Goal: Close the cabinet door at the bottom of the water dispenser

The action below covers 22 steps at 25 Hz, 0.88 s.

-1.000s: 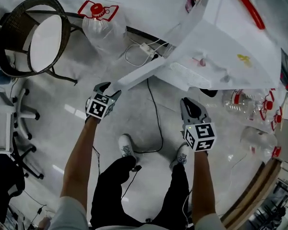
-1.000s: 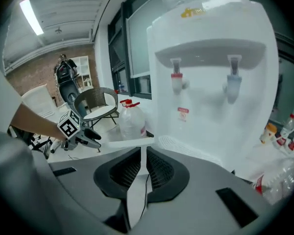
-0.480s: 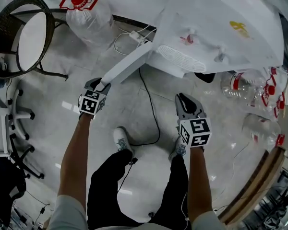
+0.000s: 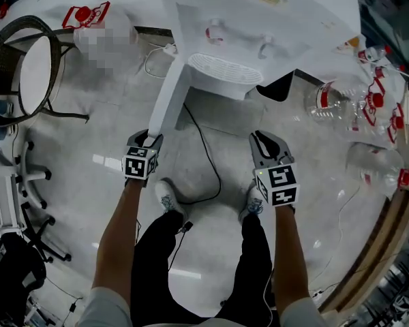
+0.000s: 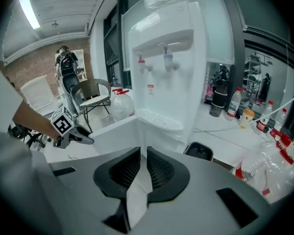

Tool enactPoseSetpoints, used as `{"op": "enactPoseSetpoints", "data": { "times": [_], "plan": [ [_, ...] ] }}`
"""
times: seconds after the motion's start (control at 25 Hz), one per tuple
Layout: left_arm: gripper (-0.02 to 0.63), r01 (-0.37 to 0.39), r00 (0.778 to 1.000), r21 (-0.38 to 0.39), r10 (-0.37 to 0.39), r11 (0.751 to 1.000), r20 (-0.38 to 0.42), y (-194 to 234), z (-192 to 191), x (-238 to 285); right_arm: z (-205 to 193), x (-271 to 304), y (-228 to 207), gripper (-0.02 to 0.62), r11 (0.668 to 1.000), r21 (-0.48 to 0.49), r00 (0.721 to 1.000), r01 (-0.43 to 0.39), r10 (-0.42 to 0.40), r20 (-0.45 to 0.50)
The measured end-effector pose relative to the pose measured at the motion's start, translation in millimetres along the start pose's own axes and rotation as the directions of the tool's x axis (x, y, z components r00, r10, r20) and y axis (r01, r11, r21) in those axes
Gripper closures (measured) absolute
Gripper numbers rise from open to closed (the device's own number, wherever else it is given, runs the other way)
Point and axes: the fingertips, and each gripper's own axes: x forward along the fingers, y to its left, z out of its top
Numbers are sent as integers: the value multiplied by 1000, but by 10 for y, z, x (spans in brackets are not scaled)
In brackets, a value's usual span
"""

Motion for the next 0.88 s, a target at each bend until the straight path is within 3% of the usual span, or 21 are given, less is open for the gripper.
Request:
{"op": "enactPoseSetpoints", "data": {
  "times": [0.2, 0.4, 0.56, 0.72, 0.88],
  "plan": [
    [399, -39, 999, -93, 42, 995, 29, -516, 58, 132, -297, -287, -288, 527, 999, 33, 1000, 5, -5, 1],
    [340, 44, 997, -177, -32, 983, 71, -1160, 205, 413, -636, -537, -653, 532, 1000, 24, 999, 18, -17, -36],
    [316, 67, 995, -225, -49, 972, 86, -1570, 458, 671, -766, -700, -1029, 534, 998, 49, 999, 34, -33, -31],
    [310, 55, 993, -313, -20, 948, 113, -1854, 701, 876, -831, -819, -1322, 536, 997, 71, 999, 32, -30, -27],
    [301, 99, 985, -396, -32, 913, 172, -2098, 944, 1061, -952, -896, -1552, 538, 995, 97, 999, 19, -15, -36]
  ]
}}
